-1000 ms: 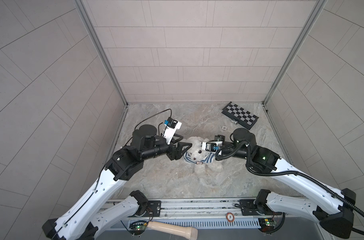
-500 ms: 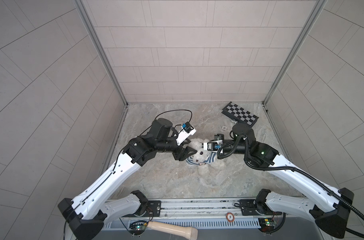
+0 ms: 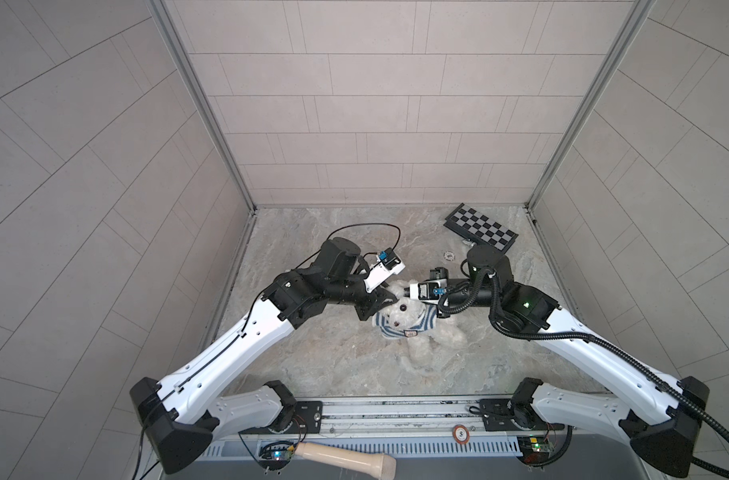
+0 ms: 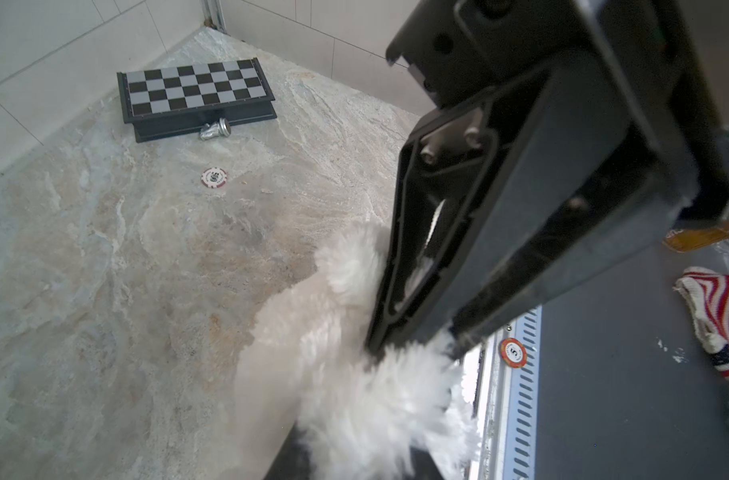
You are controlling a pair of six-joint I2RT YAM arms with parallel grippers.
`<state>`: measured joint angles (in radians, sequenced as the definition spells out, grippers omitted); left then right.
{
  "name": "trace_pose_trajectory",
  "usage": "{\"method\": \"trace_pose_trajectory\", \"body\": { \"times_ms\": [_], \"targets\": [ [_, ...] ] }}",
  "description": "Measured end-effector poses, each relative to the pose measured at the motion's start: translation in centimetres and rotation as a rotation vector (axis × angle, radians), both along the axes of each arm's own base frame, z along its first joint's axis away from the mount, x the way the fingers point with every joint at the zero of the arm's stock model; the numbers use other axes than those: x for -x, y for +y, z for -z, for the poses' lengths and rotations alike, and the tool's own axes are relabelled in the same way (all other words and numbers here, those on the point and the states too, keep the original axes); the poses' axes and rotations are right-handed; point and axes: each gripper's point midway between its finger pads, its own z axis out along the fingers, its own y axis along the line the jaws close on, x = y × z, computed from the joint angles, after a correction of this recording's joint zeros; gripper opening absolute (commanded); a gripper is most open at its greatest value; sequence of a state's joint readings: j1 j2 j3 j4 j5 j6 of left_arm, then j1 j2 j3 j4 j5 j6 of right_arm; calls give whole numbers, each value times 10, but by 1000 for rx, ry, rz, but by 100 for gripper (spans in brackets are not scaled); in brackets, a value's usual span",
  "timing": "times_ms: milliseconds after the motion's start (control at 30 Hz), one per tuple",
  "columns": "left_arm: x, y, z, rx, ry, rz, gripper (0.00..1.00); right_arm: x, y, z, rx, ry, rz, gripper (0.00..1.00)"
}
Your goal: Dress the teddy bear
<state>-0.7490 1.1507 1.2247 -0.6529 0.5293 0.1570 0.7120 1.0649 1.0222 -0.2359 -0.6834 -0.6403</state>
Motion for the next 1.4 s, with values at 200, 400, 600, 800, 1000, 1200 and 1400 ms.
{"method": "trace_pose_trajectory", "body": {
  "times_ms": [200,400,600,800,1000,1200,1400],
  "targets": [
    [-8,6,-6,39,-67,-45,0,-17,-9,-21,-95,74,170,40],
    [-18,33,-2,139,-60,-164,0,-22,-59,-60,-313,192,464,52],
    [-31,42,-11,225,-74,-241,0,-9,-81,-34,-443,432,558,59],
    [-38,42,-19,292,-61,-271,0,-6,-80,27,-418,630,613,36],
    [-38,39,-16,322,-29,-272,0,-15,-72,87,-383,773,675,29],
    [-32,38,-17,342,-12,-253,0,-34,-51,93,-399,803,659,29],
    [-28,38,-17,355,-9,-235,0,-45,-33,75,-472,793,599,31]
  ]
}}
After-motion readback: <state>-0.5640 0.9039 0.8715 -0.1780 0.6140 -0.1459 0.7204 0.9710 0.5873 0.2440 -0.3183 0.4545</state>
